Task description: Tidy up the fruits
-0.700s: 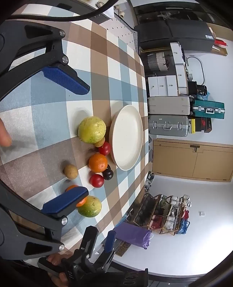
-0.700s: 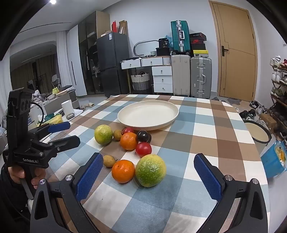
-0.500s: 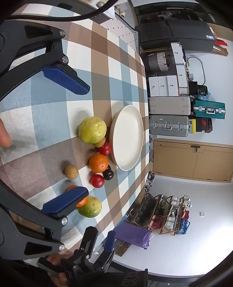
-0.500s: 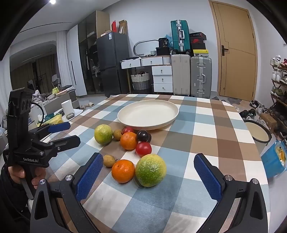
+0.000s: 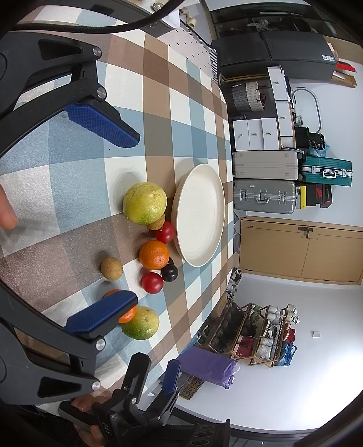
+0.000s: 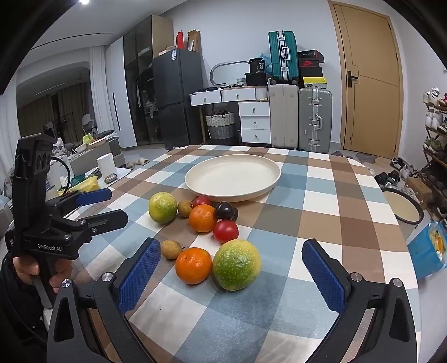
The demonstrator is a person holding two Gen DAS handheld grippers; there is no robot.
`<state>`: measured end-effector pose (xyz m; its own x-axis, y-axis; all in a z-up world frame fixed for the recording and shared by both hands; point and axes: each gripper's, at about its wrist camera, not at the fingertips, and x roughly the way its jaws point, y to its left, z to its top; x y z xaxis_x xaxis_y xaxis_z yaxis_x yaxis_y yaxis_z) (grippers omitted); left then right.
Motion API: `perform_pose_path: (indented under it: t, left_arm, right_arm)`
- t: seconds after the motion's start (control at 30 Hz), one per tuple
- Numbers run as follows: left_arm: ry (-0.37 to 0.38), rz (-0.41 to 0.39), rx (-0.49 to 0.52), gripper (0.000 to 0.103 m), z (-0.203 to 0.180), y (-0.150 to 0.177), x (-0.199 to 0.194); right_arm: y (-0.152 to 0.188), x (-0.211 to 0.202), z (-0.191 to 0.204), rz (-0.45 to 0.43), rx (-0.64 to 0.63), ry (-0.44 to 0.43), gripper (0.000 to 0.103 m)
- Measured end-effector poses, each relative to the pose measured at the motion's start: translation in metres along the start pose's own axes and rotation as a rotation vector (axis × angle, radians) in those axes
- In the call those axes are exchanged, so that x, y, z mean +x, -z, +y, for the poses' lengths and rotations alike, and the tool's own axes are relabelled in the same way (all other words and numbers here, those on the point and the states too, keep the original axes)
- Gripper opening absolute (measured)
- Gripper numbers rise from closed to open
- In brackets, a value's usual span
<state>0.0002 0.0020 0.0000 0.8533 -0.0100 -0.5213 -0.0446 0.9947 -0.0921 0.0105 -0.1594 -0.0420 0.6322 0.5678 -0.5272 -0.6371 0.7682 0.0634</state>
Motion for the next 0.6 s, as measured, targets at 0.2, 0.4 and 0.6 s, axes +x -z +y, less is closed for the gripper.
perform_pose_path:
  t: [0.2,0.4,0.6]
  left_arm:
    - [0.0,0.001,0.0,0.102,-0.0005,0.0031,0.0039]
    - [0.0,0.001,0.0,0.102,-0.0003,0.003,0.0039]
    - [0.0,0.002,0.0,0.102,-0.0003,0.0029,0.004]
  right_arm:
    - [0.0001,-0.0005,-0.0035,0.001,-0.001,-0.003,0.103]
    - [-0.0002,0.0005,-0.002,0.002,-0.004,-0.005,0.103]
    - [-0.0003,0.0007,-0.0018,0.002,-0.002,-0.005,0.103]
